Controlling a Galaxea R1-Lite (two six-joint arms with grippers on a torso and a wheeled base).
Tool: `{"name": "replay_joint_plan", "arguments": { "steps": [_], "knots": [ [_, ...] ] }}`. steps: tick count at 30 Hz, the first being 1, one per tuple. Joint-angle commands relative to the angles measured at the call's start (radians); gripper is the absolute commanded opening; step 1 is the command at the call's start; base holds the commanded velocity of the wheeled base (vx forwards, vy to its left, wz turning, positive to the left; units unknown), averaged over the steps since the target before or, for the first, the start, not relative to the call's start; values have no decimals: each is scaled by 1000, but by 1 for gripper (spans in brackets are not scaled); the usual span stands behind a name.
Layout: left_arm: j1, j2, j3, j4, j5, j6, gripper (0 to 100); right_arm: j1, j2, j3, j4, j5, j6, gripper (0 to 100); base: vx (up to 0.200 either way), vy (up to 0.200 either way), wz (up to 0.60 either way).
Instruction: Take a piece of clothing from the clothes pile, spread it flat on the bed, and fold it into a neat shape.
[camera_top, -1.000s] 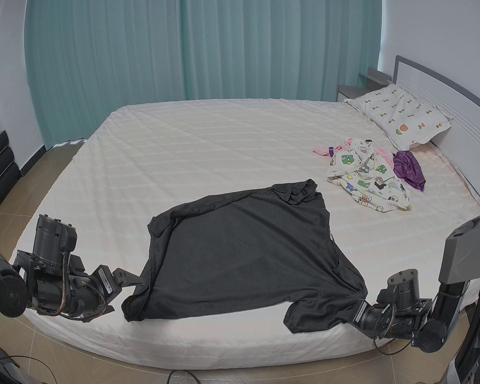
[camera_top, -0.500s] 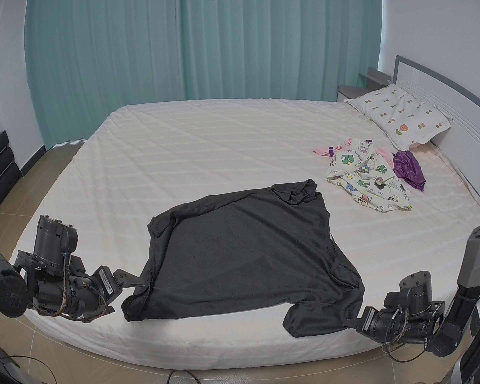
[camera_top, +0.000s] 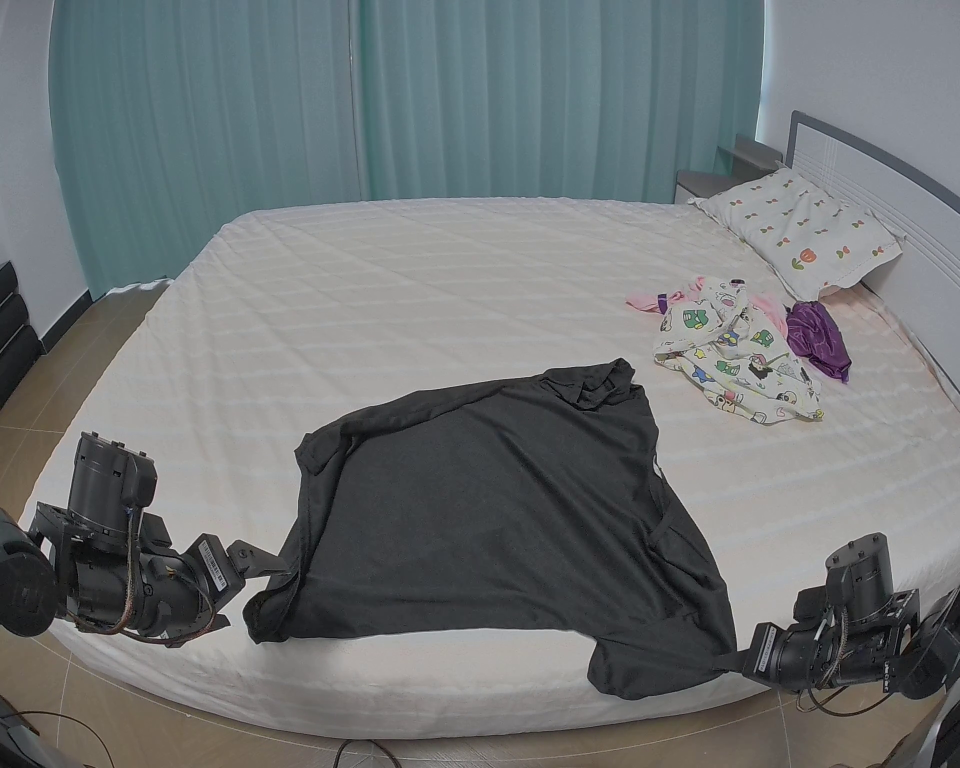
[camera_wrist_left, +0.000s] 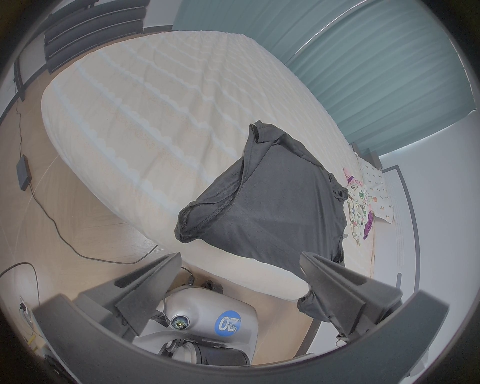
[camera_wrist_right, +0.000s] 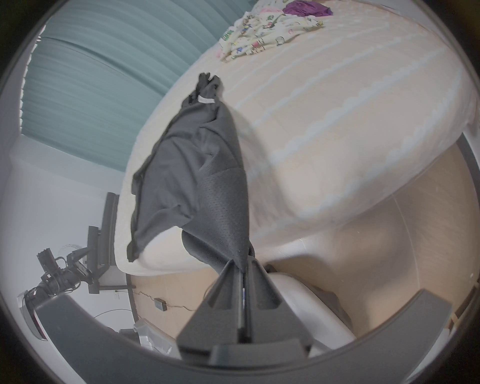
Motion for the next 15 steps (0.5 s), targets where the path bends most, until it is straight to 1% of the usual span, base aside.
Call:
{"name": "replay_joint_plan", "arguments": {
  "steps": [1, 5, 7, 8, 15],
  "knots": [
    [0, 2, 0, 0, 0, -1, 100, -54, -146, -107, 192, 34, -37, 0, 0, 0, 0],
    [0, 4, 2, 0, -1, -1, 100, -112, -129, -119, 209, 77, -55, 0, 0, 0, 0],
    [0, 4, 2, 0, -1, -1, 100, -124, -100, -119, 206, 93, -64, 0, 0, 0, 0],
    [-2, 4, 2, 0, -1, -1, 100, -124, -78, -120, 206, 96, -70, 100, 0, 0, 0],
    [-2, 5, 2, 0, -1, -1, 100, -124, -54, -119, 205, 90, -94, 100, 0, 0, 0]
  ]
}}
